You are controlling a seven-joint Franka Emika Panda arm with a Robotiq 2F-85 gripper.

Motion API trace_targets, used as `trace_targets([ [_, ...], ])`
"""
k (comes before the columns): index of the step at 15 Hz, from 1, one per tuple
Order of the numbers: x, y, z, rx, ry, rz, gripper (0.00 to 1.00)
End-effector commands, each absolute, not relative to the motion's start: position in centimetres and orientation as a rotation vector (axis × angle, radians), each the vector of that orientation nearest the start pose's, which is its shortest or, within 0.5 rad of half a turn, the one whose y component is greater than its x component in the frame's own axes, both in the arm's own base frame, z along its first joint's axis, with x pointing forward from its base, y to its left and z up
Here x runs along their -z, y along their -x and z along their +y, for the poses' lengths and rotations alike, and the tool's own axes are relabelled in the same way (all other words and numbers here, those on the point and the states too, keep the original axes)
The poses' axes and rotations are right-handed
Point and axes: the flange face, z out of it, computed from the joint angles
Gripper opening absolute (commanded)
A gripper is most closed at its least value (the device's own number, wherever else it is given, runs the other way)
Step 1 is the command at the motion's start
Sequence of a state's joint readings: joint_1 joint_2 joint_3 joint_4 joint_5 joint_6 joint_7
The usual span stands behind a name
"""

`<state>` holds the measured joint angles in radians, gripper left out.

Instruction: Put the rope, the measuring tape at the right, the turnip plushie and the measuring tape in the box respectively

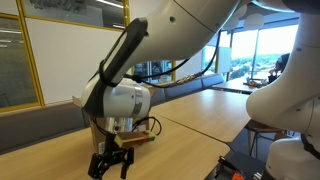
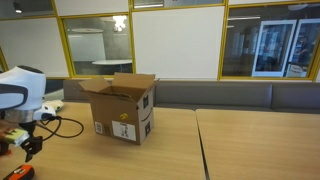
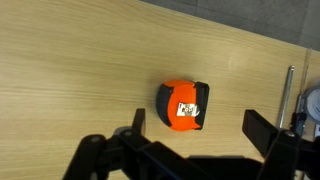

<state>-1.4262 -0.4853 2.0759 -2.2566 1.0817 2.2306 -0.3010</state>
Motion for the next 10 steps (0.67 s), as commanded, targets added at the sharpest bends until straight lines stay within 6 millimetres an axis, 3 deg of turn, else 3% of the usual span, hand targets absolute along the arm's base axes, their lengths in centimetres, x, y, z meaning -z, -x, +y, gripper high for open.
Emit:
trace_targets([
  [1, -21.0, -40.9, 33.8, -0.236, 2.757, -0.273, 1.0],
  [5, -18.1, -40.5, 35.7, -0.256, 2.779, -0.265, 1.0],
  [10, -16.1, -41.2, 38.9, -0.224, 2.901, -0.357, 1.0],
])
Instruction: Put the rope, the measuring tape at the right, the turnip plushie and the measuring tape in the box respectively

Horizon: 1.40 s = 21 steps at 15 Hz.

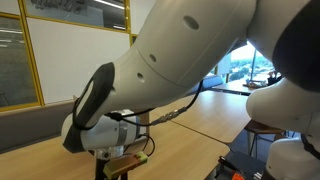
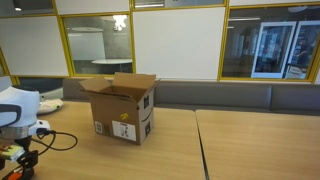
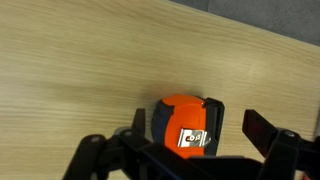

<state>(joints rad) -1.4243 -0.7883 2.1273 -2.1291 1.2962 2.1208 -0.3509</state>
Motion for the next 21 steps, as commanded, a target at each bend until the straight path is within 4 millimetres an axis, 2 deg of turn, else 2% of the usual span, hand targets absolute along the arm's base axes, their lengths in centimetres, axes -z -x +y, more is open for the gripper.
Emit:
trace_targets([
  [1, -16.0, -41.4, 39.5, -0.207, 2.92, -0.377, 1.0],
  [3, -15.6, -42.0, 40.0, -0.194, 2.95, -0.404, 1.0],
  [10, -17.2, -44.4, 41.1, -0.123, 2.987, -0.427, 1.0],
  [21, -16.1, -43.5, 42.3, -0.201, 2.998, -0.444, 1.0],
])
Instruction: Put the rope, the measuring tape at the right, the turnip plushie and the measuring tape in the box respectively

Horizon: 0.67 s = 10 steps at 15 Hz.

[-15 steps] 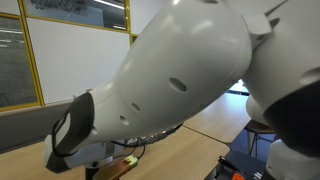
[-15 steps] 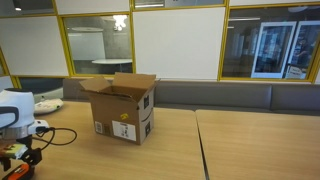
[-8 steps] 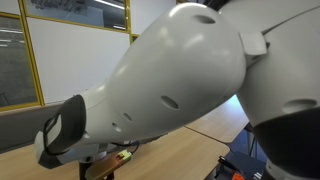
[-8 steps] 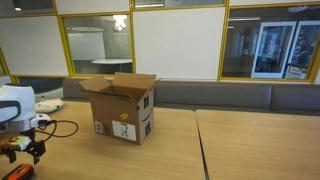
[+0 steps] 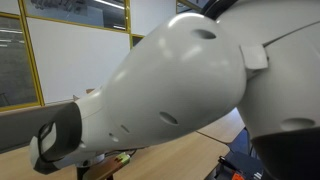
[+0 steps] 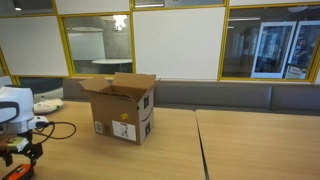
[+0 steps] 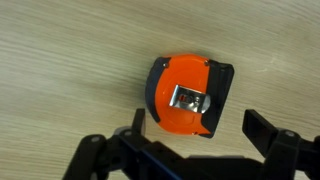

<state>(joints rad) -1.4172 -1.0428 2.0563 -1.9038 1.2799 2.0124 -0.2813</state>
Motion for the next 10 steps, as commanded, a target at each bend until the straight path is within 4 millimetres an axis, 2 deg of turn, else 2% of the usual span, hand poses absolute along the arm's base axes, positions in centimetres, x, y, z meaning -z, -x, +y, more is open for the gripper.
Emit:
trace_targets([
  [1, -16.1, -43.4, 42.3, -0.205, 3.0, -0.446, 1.0],
  [10, -14.7, -43.2, 41.9, -0.253, 3.014, -0.448, 1.0],
])
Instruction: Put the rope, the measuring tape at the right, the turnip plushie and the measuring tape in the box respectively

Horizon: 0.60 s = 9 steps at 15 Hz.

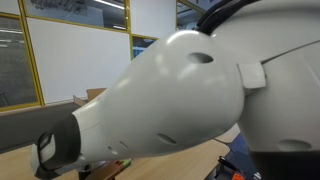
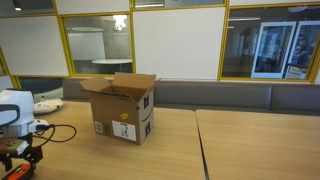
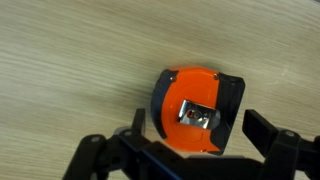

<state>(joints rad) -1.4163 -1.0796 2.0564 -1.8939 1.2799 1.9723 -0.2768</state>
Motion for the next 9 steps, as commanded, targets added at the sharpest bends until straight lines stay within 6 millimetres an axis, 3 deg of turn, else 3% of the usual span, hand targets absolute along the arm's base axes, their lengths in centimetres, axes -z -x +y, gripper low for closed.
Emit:
trace_targets([
  [1, -14.61, -43.1, 41.86, -0.26, 3.012, -0.446, 1.0],
  [9, -14.07, -42.89, 41.91, -0.296, 2.99, -0.415, 1.0],
])
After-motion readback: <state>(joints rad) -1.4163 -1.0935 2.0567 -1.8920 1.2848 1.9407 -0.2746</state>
